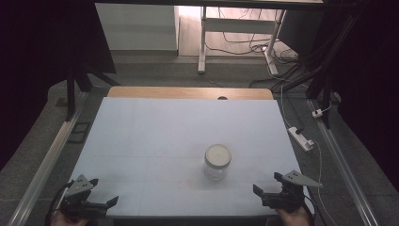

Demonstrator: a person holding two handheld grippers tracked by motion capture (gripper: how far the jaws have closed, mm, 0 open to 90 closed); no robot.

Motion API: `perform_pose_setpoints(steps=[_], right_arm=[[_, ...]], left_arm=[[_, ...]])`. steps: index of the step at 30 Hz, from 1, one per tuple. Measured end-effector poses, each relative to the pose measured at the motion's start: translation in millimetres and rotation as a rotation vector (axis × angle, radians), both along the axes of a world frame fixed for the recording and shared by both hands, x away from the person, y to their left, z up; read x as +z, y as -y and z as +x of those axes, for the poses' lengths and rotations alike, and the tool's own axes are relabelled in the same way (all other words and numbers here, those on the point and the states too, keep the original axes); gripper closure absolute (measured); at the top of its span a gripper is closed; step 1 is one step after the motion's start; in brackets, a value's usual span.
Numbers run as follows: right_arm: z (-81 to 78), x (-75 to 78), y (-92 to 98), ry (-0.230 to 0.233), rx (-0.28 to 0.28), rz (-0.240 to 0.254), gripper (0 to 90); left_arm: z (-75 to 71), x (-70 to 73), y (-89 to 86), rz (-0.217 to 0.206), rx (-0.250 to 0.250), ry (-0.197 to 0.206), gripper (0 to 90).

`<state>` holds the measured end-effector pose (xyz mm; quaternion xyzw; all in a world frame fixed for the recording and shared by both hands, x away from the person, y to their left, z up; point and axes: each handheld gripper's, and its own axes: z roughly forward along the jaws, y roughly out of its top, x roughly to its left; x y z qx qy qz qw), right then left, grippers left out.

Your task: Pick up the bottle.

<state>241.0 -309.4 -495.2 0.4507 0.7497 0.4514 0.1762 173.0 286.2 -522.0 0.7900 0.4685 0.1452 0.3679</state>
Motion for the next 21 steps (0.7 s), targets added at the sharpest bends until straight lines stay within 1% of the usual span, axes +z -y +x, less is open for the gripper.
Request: perform_pose_setpoints(steps=[4, 8, 14, 17, 21], right_arm=[[0.0, -0.1, -1.6, 0.000, 0.014, -0.012, 0.0], [0.2, -0.2, -2.6, -0.003, 0.026, -0.017, 0.0], [1.2, -0.3, -3.4, -0.014, 0.042, -0.019, 0.0], [1.2, -0.4, -4.4, -0.016, 0.054, -0.027, 0.0], [0.5, -0.2, -6.9, -0.006, 0.065, -0.051, 0.0]], left_arm=[[1.0, -0.2, -3.3, -0.034, -0.001, -0.012, 1.5], [1.1, -0.2, -4.2, -0.043, -0.004, -0.017, 1.5], [1.4, -0.4, -4.4, -0.045, -0.008, -0.019, 1.4], [1.8, -0.5, -4.1, -0.041, -0.011, -0.021, 1.5], [1.9, -0.5, -4.3, -0.045, -0.015, -0.022, 1.5]])
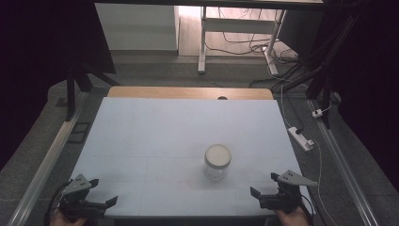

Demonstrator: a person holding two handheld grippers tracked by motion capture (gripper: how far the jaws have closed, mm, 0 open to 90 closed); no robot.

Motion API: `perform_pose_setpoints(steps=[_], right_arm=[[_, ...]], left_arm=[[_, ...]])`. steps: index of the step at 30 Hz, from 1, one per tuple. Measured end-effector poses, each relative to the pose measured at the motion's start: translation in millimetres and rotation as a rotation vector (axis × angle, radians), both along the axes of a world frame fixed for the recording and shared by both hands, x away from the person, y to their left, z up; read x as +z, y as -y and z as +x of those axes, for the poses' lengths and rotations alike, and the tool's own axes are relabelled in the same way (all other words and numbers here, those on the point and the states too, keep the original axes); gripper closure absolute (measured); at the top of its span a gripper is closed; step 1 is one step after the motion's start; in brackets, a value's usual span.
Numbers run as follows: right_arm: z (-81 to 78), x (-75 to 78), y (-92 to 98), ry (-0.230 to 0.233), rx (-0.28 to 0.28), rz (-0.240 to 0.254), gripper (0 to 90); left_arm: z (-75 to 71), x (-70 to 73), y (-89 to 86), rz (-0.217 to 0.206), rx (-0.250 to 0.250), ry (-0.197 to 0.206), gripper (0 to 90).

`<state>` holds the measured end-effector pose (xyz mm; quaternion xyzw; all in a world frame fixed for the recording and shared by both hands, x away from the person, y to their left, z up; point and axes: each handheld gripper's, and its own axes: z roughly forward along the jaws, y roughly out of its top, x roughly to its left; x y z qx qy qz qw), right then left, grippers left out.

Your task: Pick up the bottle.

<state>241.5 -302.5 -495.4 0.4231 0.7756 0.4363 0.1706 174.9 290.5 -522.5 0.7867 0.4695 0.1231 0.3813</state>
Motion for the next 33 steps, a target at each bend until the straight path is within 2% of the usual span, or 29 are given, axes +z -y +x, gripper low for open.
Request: perform_pose_setpoints(steps=[9, 13, 20, 28, 31, 33], right_arm=[[-2.0, 1.7, -3.3, 0.017, 0.020, -0.020, 0.0], [-2.6, 5.3, -5.8, 0.039, 0.020, -0.028, 0.0], [-1.0, 7.3, -11.6, 0.040, 0.043, -0.012, 0.0], [2.6, 8.5, -19.8, 0.047, 0.081, -0.028, 0.0], [3.9, 9.0, -25.6, 0.050, 0.100, 0.003, 0.0], [4.1, 9.5, -30.3, 0.055, 0.117, 0.014, 0.0]], left_arm=[[0.1, -0.1, 0.4, 0.003, -0.003, -0.002, 1.6], [0.0, -0.1, 0.6, 0.004, -0.005, -0.001, 1.7], [-0.4, -0.1, 2.0, 0.015, -0.008, 0.002, 1.6], [-0.5, 0.0, 2.8, 0.019, -0.004, 0.001, 1.3], [-0.6, 0.1, 2.9, 0.023, -0.007, 0.002, 1.4], [-1.1, 0.3, 4.7, 0.040, -0.016, 0.010, 1.4]])
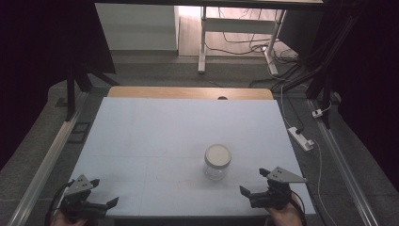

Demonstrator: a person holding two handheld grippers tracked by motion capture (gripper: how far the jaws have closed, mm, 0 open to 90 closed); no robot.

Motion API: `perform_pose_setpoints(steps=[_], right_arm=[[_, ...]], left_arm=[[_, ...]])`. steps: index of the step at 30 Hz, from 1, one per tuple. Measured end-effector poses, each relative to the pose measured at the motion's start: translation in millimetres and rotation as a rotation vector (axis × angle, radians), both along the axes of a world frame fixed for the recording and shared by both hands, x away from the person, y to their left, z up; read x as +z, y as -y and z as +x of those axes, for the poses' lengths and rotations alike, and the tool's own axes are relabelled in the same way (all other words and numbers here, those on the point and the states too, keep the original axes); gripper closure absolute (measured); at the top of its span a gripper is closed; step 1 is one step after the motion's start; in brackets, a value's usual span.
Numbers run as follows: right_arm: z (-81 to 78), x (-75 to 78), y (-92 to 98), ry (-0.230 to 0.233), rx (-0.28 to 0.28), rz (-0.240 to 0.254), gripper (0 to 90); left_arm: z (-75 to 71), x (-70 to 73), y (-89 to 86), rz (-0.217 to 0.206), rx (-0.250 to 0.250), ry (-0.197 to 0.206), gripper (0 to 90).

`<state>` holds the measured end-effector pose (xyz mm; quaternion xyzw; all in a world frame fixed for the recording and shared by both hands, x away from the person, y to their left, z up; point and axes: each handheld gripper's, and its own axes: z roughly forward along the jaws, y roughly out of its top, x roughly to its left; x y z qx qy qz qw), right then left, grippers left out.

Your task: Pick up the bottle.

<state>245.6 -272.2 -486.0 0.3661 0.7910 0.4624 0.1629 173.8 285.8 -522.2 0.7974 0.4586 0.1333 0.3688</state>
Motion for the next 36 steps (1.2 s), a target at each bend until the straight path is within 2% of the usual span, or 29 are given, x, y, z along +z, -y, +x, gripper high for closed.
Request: perform_pose_setpoints(steps=[3, 7, 15, 20, 27, 29, 36], right_arm=[[0.5, 0.0, -4.7, 0.005, 0.014, -0.011, 0.0], [4.9, -3.3, -12.7, -0.036, 0.050, -0.025, 0.0], [12.4, -4.4, -22.3, -0.048, 0.071, -0.015, 0.0], [19.6, -6.7, -28.7, -0.083, 0.124, -0.019, 0.4], [28.5, -8.4, -39.7, -0.069, 0.148, -0.050, 0.0], [32.5, -7.9, -46.1, -0.078, 0.177, -0.068, 0.0], [43.1, -8.9, -56.6, -0.081, 0.178, -0.091, 0.0]], left_arm=[[-0.2, -0.1, 1.2, 0.008, -0.003, 0.002, 1.3], [-0.2, -0.1, 0.8, 0.006, -0.002, 0.001, 1.2], [0.2, -0.2, 0.3, 0.004, -0.002, -0.002, 1.0], [0.4, -0.2, 0.2, 0.001, 0.000, -0.004, 1.0], [0.6, -0.3, 0.4, 0.005, -0.003, -0.005, 1.0], [0.6, -0.3, 0.3, 0.003, -0.001, -0.006, 0.9], [0.6, -0.4, 0.2, 0.000, 0.001, -0.009, 0.9]])
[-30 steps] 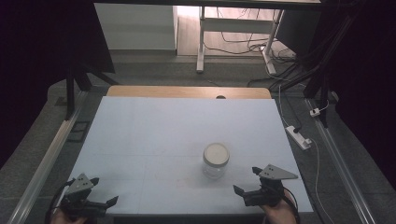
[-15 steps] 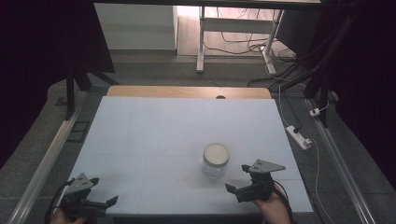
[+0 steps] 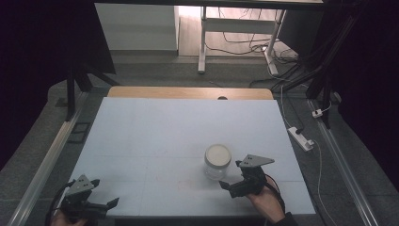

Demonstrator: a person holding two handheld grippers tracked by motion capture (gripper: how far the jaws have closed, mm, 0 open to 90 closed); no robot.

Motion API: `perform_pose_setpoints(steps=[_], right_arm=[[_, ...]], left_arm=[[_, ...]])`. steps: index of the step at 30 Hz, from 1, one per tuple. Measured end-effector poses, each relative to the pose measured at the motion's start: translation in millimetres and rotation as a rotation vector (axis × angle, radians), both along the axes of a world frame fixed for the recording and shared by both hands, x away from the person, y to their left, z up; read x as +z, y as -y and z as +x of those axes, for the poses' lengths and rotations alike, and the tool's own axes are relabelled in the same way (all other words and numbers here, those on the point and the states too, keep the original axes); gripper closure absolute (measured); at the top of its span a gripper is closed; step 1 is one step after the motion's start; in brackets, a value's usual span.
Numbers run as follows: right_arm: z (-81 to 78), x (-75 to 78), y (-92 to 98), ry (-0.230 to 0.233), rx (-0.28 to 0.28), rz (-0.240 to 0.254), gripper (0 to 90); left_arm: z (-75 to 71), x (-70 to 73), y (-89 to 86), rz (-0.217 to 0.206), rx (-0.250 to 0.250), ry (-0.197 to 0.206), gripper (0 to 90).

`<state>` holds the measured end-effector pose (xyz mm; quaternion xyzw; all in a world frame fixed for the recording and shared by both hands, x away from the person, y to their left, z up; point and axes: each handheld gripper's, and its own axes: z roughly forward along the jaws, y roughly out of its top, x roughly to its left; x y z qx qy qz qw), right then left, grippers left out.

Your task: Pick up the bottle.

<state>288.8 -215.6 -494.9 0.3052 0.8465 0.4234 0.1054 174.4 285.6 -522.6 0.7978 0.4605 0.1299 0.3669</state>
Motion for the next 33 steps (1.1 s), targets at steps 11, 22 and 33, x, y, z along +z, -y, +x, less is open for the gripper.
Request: perform_pose_setpoints(steps=[11, 22, 33], right_arm=[[15.1, -4.3, -11.2, -0.025, -0.007, -0.004, 0.0], [24.2, -8.2, -24.8, 0.016, 0.031, -0.016, 0.0], [34.3, -15.9, -34.8, 0.018, 0.046, -0.029, 0.0]], left_arm=[[0.6, -0.1, -0.7, -0.004, -0.003, -0.002, 0.8], [0.7, -0.3, -1.2, -0.012, -0.002, -0.005, 0.8], [1.0, -0.2, -1.2, -0.010, -0.007, -0.006, 0.8]])
